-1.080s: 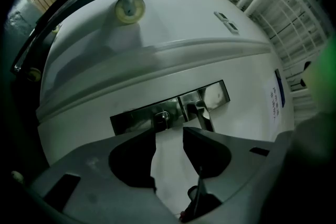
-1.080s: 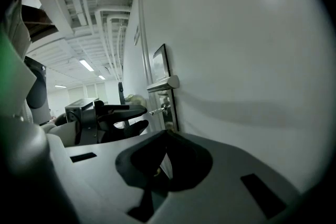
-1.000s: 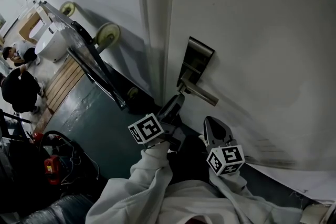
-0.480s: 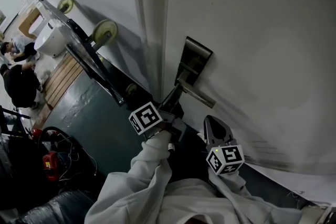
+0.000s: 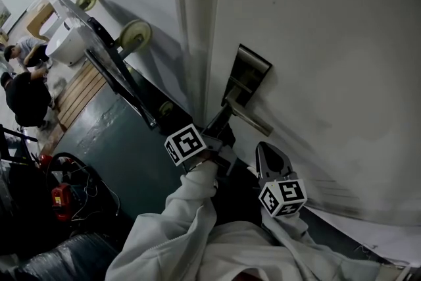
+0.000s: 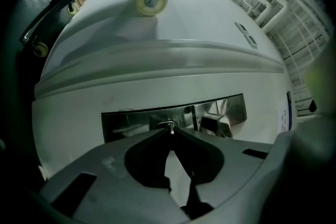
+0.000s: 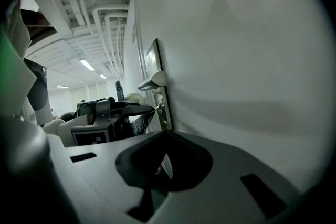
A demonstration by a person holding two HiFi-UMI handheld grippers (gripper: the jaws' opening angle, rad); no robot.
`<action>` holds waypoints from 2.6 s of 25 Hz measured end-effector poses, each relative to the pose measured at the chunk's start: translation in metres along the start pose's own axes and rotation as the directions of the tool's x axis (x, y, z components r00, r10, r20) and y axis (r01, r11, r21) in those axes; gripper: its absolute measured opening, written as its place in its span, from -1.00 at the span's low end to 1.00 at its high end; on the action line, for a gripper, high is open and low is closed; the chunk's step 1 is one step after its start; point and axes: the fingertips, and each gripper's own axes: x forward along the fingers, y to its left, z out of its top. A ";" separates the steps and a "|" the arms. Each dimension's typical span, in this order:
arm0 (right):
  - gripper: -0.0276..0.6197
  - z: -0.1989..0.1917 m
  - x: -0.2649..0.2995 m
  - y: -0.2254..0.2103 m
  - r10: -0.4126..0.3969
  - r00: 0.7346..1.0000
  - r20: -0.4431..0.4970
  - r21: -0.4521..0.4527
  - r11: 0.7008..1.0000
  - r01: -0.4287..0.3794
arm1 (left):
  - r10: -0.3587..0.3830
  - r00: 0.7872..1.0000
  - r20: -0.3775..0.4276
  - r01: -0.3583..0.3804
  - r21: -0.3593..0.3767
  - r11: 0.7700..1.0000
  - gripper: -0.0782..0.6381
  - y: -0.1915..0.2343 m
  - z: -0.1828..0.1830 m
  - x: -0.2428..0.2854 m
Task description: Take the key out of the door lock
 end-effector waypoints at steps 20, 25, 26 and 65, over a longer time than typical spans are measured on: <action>-0.75 -0.002 0.001 -0.002 0.010 1.000 -0.010 0.000 1.000 -0.010 | 0.022 1.000 0.022 -0.021 -0.029 0.999 -0.71 0.000 0.000 -0.003; -0.75 -0.004 -0.003 -0.002 -0.001 1.000 -0.008 0.006 1.000 0.001 | 0.007 1.000 0.003 -0.006 -0.095 0.995 -0.71 0.002 0.000 -0.002; -0.75 -0.004 -0.004 -0.003 -0.004 1.000 -0.007 0.006 1.000 0.005 | 0.009 1.000 0.001 -0.009 -0.092 0.996 -0.71 0.001 -0.001 -0.001; -0.75 -0.007 -0.014 0.012 0.048 0.998 0.030 -0.004 0.999 -0.047 | 0.024 0.999 0.029 -0.026 0.075 0.997 -0.71 -0.011 -0.004 -0.076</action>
